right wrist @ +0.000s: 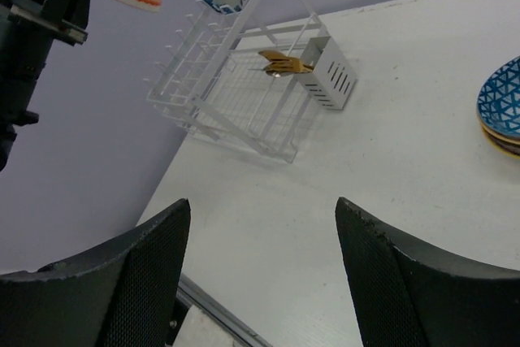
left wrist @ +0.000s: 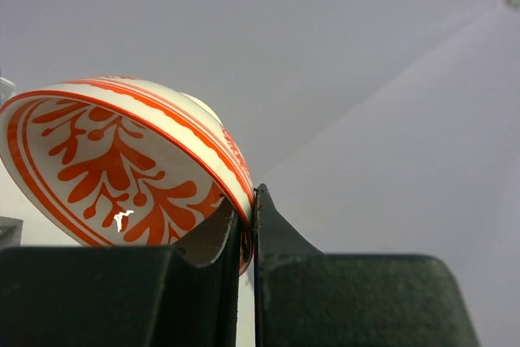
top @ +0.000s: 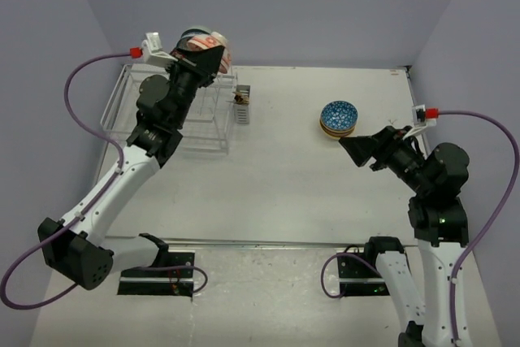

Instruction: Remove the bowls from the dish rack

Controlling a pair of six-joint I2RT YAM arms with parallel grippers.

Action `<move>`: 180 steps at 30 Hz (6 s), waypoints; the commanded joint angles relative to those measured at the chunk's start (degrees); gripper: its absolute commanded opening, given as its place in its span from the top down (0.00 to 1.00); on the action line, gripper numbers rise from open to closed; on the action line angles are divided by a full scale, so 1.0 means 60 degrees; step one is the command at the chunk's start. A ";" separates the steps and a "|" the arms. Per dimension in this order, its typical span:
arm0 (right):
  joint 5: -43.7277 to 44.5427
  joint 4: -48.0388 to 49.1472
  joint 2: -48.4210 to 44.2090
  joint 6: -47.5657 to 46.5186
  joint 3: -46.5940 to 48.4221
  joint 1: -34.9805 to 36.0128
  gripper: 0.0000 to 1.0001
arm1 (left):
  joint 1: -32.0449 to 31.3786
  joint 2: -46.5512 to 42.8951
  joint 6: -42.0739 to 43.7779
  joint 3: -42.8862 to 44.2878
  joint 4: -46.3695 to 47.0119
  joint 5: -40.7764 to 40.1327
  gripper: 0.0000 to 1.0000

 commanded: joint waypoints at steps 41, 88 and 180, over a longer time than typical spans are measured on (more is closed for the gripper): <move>0.5440 -0.5220 0.7154 -0.2602 0.2899 0.6091 0.77 | -0.7901 0.3579 1.1235 0.2478 -0.8411 0.0337 1.00; 0.5163 -0.0239 1.1446 0.0138 0.4729 -0.0033 0.88 | -0.7769 -0.3672 0.6137 -0.2019 -0.7387 -0.3281 0.00; -0.0785 -0.0474 0.0445 -0.0814 -0.1144 -0.0413 0.38 | 0.2162 0.5002 -0.3090 0.4592 -0.4342 -0.2284 0.62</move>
